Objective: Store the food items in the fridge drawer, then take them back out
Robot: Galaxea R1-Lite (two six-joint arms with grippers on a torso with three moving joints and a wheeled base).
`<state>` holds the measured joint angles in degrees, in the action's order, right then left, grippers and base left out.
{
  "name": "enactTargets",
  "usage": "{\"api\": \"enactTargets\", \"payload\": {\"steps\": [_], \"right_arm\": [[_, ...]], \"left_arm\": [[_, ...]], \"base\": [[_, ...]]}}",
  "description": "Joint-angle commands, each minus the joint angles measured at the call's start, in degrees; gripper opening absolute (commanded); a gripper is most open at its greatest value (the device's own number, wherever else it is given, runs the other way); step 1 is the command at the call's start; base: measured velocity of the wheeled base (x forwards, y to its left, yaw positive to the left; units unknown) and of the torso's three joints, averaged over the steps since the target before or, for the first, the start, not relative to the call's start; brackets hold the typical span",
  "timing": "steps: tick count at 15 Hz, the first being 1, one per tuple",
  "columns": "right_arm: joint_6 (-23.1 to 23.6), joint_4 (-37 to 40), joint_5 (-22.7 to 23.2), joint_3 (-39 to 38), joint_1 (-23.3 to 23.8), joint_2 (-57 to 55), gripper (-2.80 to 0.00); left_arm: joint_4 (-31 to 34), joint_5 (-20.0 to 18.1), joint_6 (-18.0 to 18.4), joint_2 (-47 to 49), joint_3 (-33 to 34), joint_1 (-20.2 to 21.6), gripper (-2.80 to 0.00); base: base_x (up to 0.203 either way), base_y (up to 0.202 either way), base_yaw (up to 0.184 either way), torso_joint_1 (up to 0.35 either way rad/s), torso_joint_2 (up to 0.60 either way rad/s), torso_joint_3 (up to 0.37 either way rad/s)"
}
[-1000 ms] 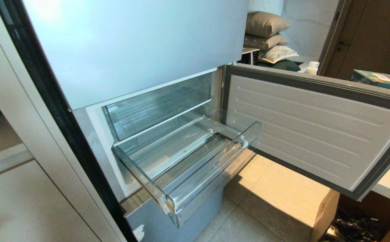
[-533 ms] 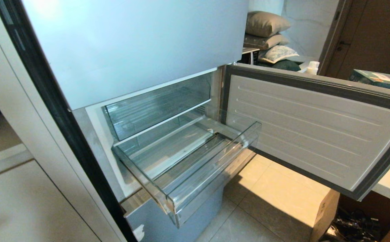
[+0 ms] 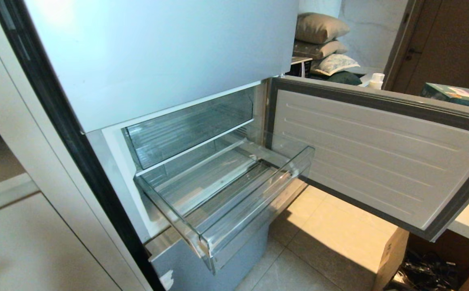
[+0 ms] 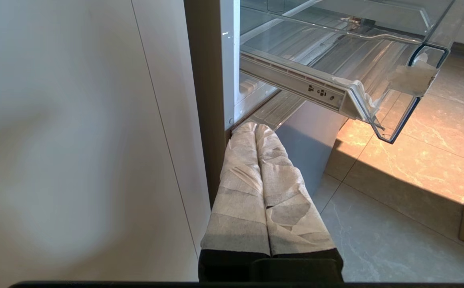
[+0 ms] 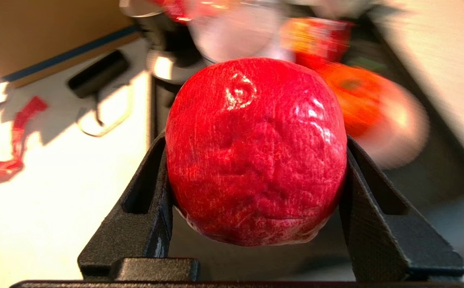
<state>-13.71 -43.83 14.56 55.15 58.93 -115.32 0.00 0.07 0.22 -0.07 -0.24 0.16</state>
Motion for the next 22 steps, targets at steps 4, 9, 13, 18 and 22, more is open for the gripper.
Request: {"api": "enactTargets", "payload": {"steps": [4,9,13,18,22], "right_arm": [[-0.3,-0.3,1.5,10.4,-6.0,-13.5,-2.8],[-0.7,0.0,0.9,11.4,-10.5,-14.5,-2.8],[-0.7,2.1,0.0,13.7,-11.9,-16.6,-2.8],[-1.0,3.7,0.0,15.1,-11.8,-18.7,-2.8],[-1.4,4.0,0.2,16.5,-10.6,-20.4,-2.8]], "left_arm": [[0.0,0.0,0.0,0.0,0.0,0.0,-2.8],[0.0,0.0,0.0,0.0,0.1,0.0,-2.8],[0.0,0.0,0.0,0.0,0.0,0.0,-2.8],[0.0,0.0,0.0,0.0,0.0,0.0,-2.8],[0.0,0.0,0.0,0.0,0.0,0.0,-2.8]], "base": [[0.0,0.0,0.0,0.0,0.0,0.0],[0.0,0.0,0.0,0.0,0.0,0.0],[0.0,0.0,0.0,0.0,0.0,0.0],[0.0,0.0,0.0,0.0,0.0,0.0],[0.0,0.0,0.0,0.0,0.0,0.0]]}}
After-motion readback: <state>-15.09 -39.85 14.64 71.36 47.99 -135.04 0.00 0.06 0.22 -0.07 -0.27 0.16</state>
